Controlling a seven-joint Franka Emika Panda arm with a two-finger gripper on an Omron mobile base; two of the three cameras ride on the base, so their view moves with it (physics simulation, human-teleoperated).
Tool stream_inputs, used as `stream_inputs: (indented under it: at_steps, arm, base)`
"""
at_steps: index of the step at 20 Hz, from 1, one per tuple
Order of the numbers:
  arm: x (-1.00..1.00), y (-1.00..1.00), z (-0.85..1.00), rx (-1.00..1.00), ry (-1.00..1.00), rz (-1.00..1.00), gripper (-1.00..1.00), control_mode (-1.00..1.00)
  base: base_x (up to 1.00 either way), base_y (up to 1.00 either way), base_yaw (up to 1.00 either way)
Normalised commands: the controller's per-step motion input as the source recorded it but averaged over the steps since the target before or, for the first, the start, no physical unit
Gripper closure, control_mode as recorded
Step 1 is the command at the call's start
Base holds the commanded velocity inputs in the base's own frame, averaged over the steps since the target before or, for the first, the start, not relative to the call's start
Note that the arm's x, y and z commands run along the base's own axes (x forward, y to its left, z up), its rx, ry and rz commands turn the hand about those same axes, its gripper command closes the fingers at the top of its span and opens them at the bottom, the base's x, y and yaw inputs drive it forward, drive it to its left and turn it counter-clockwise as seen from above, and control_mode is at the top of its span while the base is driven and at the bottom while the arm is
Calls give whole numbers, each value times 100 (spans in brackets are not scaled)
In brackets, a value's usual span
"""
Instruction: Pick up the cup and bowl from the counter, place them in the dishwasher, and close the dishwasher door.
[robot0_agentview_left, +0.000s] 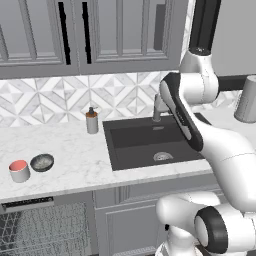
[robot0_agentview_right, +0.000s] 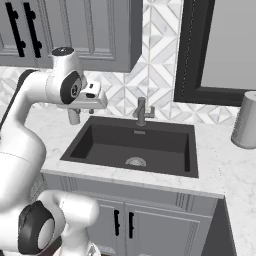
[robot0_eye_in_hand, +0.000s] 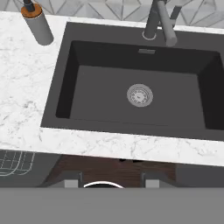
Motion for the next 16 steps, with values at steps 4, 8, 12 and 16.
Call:
stream_inputs:
  at_steps: [4, 8, 12, 16]
  arm:
    - [-49, 10, -6, 4, 1, 0, -100, -100]
    - [-100, 44, -1, 4, 0, 5, -100, -100]
    - [-77, 56, -24, 1, -1, 5, -100, -100]
    - [-21, 71, -14, -6, 0, 0, -100, -100]
  base:
    - [0, 0, 0]
    - [0, 0, 0]
    - [0, 0, 0]
    - [0, 0, 0]
